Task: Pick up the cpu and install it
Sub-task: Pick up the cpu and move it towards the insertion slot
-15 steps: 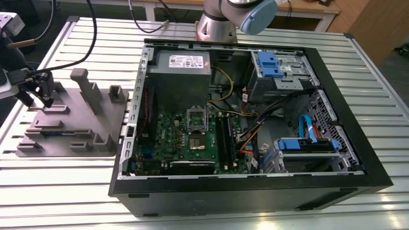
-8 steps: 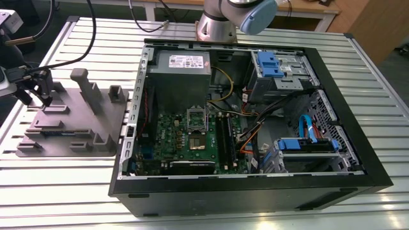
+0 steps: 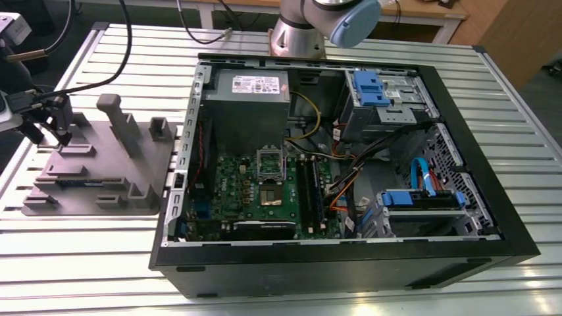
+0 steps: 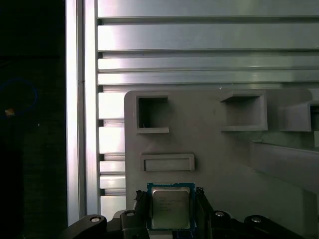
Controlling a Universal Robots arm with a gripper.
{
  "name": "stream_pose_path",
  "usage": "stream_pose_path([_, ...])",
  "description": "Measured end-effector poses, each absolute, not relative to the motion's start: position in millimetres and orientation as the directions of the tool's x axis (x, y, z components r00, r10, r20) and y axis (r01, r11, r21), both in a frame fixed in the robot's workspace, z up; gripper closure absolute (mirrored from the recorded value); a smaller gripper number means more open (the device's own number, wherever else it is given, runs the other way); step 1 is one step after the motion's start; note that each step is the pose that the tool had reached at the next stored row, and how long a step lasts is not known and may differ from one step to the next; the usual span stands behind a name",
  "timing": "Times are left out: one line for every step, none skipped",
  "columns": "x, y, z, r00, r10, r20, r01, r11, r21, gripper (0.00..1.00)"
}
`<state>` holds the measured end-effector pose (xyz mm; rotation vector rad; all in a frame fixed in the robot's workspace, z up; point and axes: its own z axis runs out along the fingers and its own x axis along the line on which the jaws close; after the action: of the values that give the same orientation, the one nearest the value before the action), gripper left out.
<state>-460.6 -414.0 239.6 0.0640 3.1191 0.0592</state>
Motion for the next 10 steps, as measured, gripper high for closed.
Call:
stream_pose_path([-460.6, -414.0, 239.6, -0.999, 0.041, -0.020, 0.041, 0.998, 0.038, 0.53])
stream_pose_path([-460.7, -414.0, 239.8, -0.999, 0.041, -0.020, 0.041, 0.998, 0.038, 0.53])
stream_pose_path([-460.6, -414.0, 239.8, -0.999, 0.041, -0.020, 0.041, 0.998, 0.038, 0.53])
stream_pose_path([-460.6, -414.0, 239.8, -0.999, 0.041, -0.020, 0.041, 0.998, 0.038, 0.53])
stream_pose_path([-460.6, -414.0, 240.2, -0.999, 0.041, -0.020, 0.041, 0.998, 0.038, 0.53])
stream_pose_path([-460.6, -414.0, 240.9, -0.999, 0.041, -0.020, 0.041, 0.998, 0.038, 0.53])
stream_pose_path([-460.6, -414.0, 241.0, -0.999, 0.041, -0.020, 0.041, 0.998, 0.038, 0.53])
stream_pose_path([-460.6, -414.0, 241.1, -0.999, 0.041, -0.020, 0.040, 0.998, 0.038, 0.53])
stream_pose_path([-460.6, -414.0, 241.3, -0.999, 0.041, -0.020, 0.040, 0.999, 0.036, 0.53])
stream_pose_path([-460.6, -414.0, 241.4, -0.999, 0.041, -0.020, 0.040, 0.999, 0.035, 0.53])
